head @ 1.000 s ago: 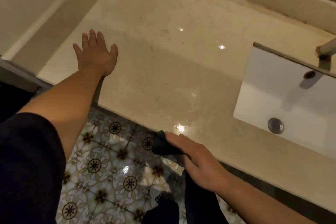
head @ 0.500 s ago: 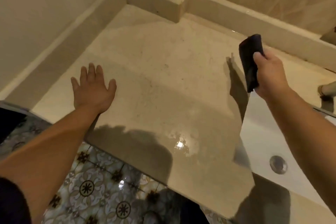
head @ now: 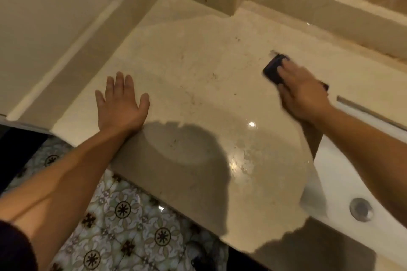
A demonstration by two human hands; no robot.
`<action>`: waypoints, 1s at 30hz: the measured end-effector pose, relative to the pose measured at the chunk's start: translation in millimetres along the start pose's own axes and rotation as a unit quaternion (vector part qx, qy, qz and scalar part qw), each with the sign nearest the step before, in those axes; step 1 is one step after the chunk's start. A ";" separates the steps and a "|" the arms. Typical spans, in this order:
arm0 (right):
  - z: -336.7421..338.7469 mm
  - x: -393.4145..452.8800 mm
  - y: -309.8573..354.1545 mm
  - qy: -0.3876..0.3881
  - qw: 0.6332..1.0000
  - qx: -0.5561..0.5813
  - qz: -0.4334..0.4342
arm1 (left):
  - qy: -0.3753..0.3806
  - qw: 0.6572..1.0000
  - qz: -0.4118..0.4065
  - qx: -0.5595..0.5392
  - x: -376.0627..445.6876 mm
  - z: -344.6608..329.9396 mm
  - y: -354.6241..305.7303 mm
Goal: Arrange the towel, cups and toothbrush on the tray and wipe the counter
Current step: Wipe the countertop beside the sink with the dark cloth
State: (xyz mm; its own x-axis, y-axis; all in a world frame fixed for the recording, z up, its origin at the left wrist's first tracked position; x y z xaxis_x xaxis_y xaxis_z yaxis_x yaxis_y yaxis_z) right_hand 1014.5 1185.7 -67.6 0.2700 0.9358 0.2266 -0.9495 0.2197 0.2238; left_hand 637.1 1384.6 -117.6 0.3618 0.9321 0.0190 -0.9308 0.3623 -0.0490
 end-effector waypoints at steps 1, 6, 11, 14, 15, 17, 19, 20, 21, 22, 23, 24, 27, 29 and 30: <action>2.3 -29.6 35.6 -0.001 0.999 0.034 0.027 | 0.004 1.000 -0.002 -0.002 -0.4 -0.4 -0.3; -0.2 -189.6 200.7 0.080 0.978 0.109 0.156 | -0.004 1.000 -0.012 -0.013 -3.9 -2.2 -0.6; 5.5 -236.7 263.0 0.073 0.971 0.123 0.194 | 0.022 1.000 -0.015 0.000 -3.3 -7.7 0.0; 6.2 -241.4 266.1 0.101 0.965 0.209 0.124 | 0.016 1.000 -0.019 -0.004 -4.2 -5.5 -1.2; 7.6 -241.8 269.7 0.107 0.958 0.235 0.124 | 0.010 1.000 -0.019 -0.005 -4.8 -2.5 -1.6; 13.3 -243.3 273.0 0.120 0.931 0.335 0.085 | -0.001 1.000 -0.025 0.002 -12.0 6.5 -6.3; -1.7 -256.4 264.8 0.225 0.843 0.479 -0.094 | -0.009 0.998 -0.056 0.013 -33.3 18.3 -21.8; -11.0 -270.3 264.2 0.292 0.740 0.564 -0.221 | -0.008 0.996 -0.083 0.002 -49.7 24.0 -34.3; -14.8 -285.8 267.0 0.328 0.612 0.637 -0.334 | -0.004 0.993 -0.110 -0.033 -69.6 31.2 -48.0; -9.9 -292.9 271.1 0.335 0.506 0.688 -0.398 | 0.009 0.987 -0.130 -0.094 -90.7 39.9 -61.4; 1.5 -289.5 273.9 0.323 0.444 0.726 -0.415 | 0.035 0.975 -0.127 -0.181 -111.6 51.3 -70.7; 16.3 -283.0 275.9 0.310 0.411 0.754 -0.408 | 0.071 0.951 -0.101 -0.284 -131.2 64.6 -75.5; 65.8 -261.0 278.3 0.297 0.412 0.781 -0.364 | 0.172 0.841 -0.055 -0.511 -183.8 119.9 -92.4; 98.8 -250.5 281.0 0.302 0.436 0.775 -0.343 | 0.206 0.817 -0.087 -0.532 -206.6 161.4 -108.7; 114.1 -246.3 282.3 0.300 0.445 0.774 -0.334 | 0.227 0.813 -0.102 -0.527 -217.8 180.6 -114.7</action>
State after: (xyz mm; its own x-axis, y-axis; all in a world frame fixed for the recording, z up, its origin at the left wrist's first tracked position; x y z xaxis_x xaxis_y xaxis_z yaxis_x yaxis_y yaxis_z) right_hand 698.2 985.8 48.0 -0.1235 0.8109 -0.5720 0.6857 0.4864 0.5415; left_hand 655.6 1140.1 64.2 0.7074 0.6705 -0.2238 -0.3733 0.0855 -0.9238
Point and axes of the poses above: each hand's wrist, its own x-axis towards the middle knuckle, its own z-axis out of the back of the hand, y = z × x, the point moved 10 cm from there along x, towards the middle knuckle, and after that the axes turned 8 degrees about -y, right-handed, at the moved point
